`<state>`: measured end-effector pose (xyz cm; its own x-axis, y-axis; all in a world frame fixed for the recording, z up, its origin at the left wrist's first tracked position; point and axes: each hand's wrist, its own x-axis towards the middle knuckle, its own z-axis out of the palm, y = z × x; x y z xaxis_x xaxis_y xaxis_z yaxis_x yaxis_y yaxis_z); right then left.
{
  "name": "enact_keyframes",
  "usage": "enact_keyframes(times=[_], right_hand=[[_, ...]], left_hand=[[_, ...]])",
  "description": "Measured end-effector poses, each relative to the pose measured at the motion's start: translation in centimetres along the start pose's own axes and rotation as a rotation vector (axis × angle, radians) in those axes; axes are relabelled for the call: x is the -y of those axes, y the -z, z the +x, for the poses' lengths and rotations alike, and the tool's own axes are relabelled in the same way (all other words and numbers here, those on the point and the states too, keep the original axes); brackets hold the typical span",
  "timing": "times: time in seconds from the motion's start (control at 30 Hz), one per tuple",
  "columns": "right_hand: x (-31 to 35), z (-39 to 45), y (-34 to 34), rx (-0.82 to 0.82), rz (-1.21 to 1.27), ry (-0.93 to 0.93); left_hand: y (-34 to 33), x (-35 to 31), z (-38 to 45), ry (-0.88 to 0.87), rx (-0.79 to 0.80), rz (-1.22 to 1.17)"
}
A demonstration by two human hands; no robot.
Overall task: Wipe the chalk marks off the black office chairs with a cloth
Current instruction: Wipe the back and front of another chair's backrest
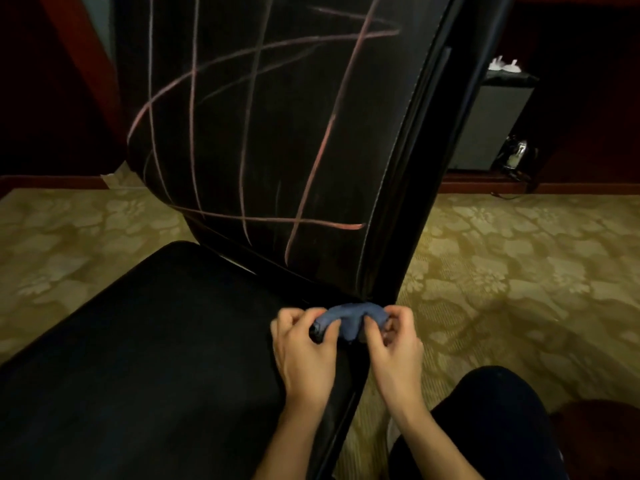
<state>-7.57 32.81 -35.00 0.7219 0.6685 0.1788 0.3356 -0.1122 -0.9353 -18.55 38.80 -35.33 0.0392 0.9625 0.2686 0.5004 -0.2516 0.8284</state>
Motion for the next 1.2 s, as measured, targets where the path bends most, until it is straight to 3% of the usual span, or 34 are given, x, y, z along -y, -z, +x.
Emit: enact_keyframes(times=[0.2, 0.53, 0.67, 0.87, 1.2], right_hand=[[0.3, 1.4, -0.6, 0.035, -0.045, 0.009], [0.7, 4.9, -2.7, 0.057, -0.057, 0.001], [0.8, 6.9, -4.8, 0.054, -0.108, 0.049], [2.4, 10.4, -7.4, 0.073, -0.312, 0.062], [5.8, 12.2, -12.9, 0.345, -0.118, -0.02]], left_hand=[[0.6, -2.0, 1.8, 0.139, 0.111, 0.009], [-1.9, -1.2, 4.5, 0.281, 0.123, -0.353], [-1.8, -0.7, 6.2, 0.484, 0.075, -0.634], [-1.4, -0.2, 9.2, 0.597, 0.033, -0.803], [0.6, 1.9, 14.7, 0.697, -0.169, -0.933]])
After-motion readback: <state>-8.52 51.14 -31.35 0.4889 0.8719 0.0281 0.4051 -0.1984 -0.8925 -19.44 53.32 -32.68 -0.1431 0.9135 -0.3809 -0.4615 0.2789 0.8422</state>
